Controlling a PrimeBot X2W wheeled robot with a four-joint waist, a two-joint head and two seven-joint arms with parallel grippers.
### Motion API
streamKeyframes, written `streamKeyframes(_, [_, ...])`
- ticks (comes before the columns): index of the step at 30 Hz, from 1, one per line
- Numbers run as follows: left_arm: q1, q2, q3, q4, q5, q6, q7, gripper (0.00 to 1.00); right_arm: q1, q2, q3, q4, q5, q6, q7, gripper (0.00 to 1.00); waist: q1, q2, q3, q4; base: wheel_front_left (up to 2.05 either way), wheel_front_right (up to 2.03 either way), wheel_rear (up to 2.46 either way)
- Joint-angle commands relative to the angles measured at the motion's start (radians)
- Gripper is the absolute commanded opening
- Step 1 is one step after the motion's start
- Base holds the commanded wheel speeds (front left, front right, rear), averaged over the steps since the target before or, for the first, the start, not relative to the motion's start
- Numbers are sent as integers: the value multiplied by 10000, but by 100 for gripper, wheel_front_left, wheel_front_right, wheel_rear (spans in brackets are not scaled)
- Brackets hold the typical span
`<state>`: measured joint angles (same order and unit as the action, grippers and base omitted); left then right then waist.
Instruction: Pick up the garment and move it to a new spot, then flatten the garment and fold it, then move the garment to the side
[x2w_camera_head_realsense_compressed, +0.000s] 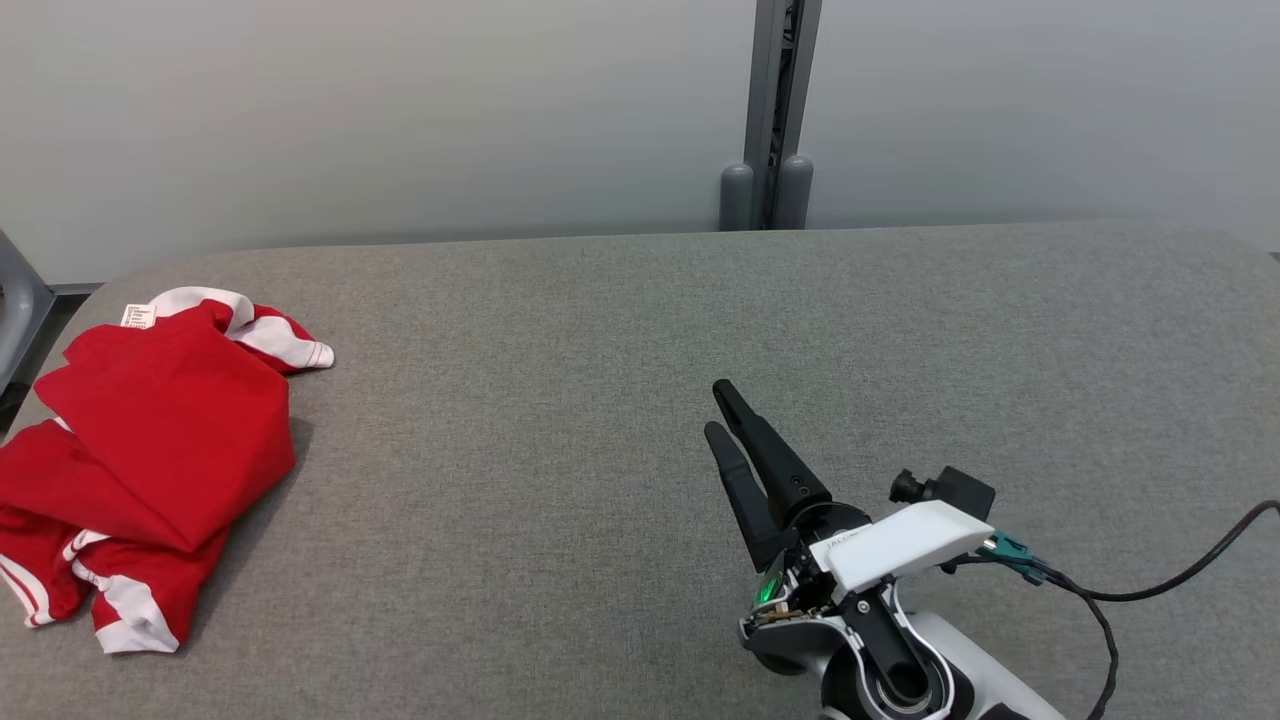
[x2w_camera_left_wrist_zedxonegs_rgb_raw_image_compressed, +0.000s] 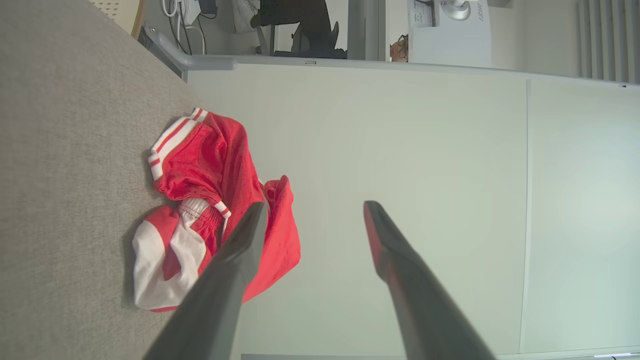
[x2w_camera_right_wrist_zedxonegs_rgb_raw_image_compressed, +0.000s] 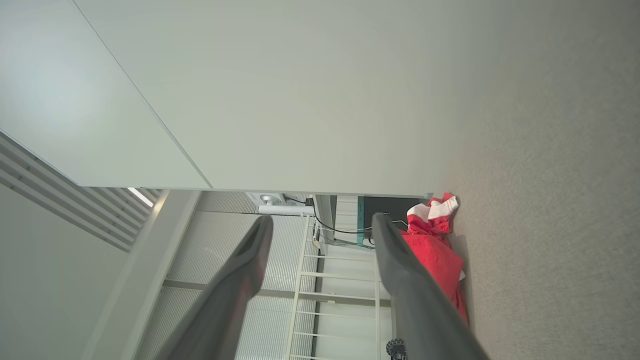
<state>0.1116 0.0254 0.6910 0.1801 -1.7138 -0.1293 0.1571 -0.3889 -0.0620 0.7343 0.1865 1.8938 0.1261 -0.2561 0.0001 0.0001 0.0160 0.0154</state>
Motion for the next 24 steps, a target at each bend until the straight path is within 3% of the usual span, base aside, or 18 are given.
streamKeyframes(1, [-275, 238, -234, -146, 193, -8, -118, 100, -37, 68, -309, -221, -216, 34, -32, 100, 0, -1, 2, -3, 0, 0, 0])
streamKeyframes(24, [-1111, 263, -2747, -186, 2436, -13, -1634, 100, 1040, -55, -2947, -821, -3023, 48, -49, 100, -1, -1, -34, -176, 0, 0, 0])
